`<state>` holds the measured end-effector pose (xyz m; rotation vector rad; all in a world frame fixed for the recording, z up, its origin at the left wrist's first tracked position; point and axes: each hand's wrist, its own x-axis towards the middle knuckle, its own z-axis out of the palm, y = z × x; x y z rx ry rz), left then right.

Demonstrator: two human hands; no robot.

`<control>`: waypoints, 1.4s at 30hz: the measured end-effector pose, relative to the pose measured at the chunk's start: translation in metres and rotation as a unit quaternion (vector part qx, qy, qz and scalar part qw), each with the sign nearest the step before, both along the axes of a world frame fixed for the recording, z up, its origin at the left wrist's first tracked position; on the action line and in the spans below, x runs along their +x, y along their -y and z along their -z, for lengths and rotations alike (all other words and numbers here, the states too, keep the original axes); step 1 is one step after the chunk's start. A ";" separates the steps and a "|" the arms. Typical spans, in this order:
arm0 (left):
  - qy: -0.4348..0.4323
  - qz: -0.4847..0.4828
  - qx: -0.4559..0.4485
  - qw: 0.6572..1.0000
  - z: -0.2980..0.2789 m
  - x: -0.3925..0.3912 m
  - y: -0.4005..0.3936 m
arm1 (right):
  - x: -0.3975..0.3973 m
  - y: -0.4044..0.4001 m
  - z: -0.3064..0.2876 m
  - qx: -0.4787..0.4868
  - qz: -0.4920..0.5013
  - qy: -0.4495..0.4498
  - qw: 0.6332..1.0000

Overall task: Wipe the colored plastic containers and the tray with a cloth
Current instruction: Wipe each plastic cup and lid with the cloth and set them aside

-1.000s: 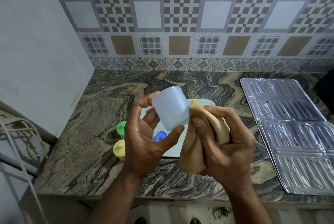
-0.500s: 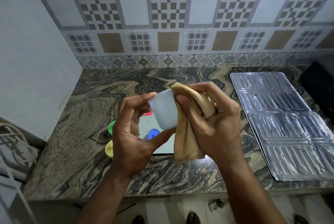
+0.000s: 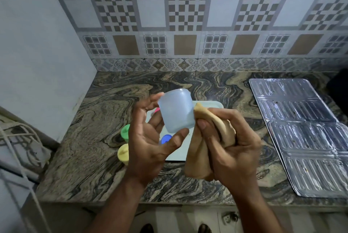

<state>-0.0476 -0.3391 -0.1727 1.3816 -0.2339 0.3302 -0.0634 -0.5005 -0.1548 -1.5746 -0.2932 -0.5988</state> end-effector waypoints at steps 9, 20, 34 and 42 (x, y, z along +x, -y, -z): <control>0.102 -0.108 0.213 0.966 0.000 0.003 -0.008 | 0.011 0.006 -0.013 -0.137 0.056 0.015 0.989; 0.044 -0.042 0.044 0.997 -0.005 -0.002 0.001 | 0.030 0.016 -0.006 0.031 0.002 -0.078 0.996; 0.014 -0.045 0.155 0.987 0.005 0.005 -0.007 | 0.007 0.015 -0.006 -0.055 0.030 0.004 0.998; -0.027 0.001 0.044 0.999 0.004 0.002 -0.009 | 0.027 0.017 -0.015 0.021 0.002 -0.047 0.999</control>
